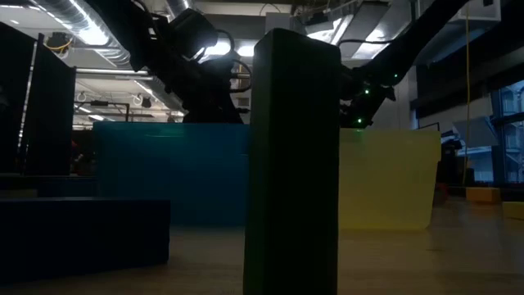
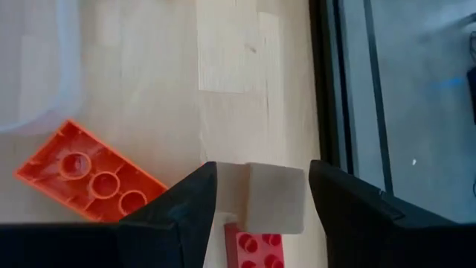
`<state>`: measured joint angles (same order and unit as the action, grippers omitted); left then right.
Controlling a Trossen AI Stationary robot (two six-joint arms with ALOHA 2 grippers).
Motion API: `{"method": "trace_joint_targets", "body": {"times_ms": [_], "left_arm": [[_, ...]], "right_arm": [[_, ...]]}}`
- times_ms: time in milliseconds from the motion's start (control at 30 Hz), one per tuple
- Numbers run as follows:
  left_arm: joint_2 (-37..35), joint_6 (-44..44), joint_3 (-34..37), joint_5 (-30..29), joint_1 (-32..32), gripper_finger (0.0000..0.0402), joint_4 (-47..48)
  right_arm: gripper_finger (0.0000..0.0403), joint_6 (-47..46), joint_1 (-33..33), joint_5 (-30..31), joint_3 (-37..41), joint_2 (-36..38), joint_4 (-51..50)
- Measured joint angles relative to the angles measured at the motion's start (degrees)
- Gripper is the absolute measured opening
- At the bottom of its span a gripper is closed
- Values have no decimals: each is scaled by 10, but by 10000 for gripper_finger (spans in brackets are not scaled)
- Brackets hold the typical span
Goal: Sort blocks by size
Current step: Put the green cylindrical block into the orange bin, then put the brown arch block into the transparent bin
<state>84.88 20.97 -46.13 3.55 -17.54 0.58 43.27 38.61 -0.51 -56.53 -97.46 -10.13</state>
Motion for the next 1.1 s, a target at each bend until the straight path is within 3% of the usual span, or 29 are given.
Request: {"method": "trace_joint_targets", "body": {"times_ms": [833, 933, 1100], "left_arm": [[0, 0, 0, 0, 0, 162, 1], [0, 1, 0, 0, 0, 162, 1], [0, 11, 0, 0, 0, 162, 1]], "right_arm": [[214, 1, 0, 79, 0, -19, 26], [214, -38, -7, 90, 0, -17, 26], [214, -190, -16, 188, -25, -17, -17]]}}
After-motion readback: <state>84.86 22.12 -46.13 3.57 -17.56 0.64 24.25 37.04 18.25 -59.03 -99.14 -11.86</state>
